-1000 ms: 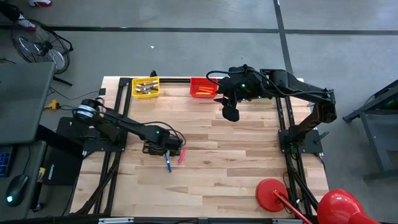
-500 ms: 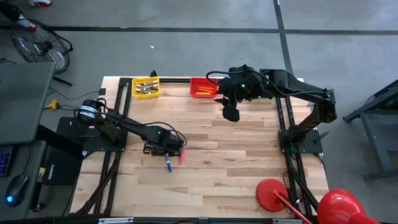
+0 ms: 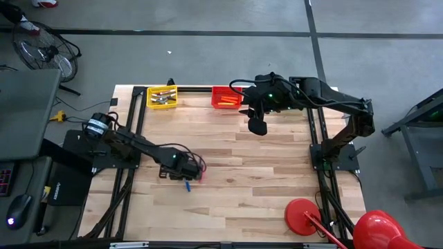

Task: Pick & Place Markers
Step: Put the blue marker into the yellow bin

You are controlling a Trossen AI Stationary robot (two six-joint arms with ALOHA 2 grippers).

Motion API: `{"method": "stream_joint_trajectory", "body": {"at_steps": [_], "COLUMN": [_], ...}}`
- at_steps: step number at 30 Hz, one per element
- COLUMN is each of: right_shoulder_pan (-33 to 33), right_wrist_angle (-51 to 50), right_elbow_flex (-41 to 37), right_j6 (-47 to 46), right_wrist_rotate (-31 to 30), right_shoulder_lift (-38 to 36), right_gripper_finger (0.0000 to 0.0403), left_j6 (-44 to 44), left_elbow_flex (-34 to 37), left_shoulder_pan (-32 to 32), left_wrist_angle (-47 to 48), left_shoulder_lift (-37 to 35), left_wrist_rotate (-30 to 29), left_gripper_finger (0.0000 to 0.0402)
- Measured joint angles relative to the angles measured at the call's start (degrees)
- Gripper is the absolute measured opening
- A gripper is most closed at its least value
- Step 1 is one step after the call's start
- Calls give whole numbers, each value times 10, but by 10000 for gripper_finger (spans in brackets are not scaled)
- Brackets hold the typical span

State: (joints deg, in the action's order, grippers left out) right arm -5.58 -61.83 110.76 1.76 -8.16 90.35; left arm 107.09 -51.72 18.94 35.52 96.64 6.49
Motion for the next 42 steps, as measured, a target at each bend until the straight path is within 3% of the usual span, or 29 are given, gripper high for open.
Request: {"method": "stream_joint_trajectory", "body": {"at_steps": [19,38,42], "right_shoulder_pan": [0,0,0], "right_wrist_angle": [-1,-1,-1], "right_elbow_flex": [0,0,0], "right_j6": [-2,-4,-5], "right_wrist_rotate": [0,0,0], "right_shoulder_lift": [0,0,0], "right_gripper_finger": [126,126,126], "left_j6": [12,-250,-288], "left_elbow_flex": [0,0,3], "left_shoulder_pan": [10,-23,-42], "left_wrist_angle": [-3,21,51], "left_shoulder_lift": [0,-16,-35], "left_wrist_rotate": [-15,-25,-64], "left_gripper_finger": [32,23,23]}}
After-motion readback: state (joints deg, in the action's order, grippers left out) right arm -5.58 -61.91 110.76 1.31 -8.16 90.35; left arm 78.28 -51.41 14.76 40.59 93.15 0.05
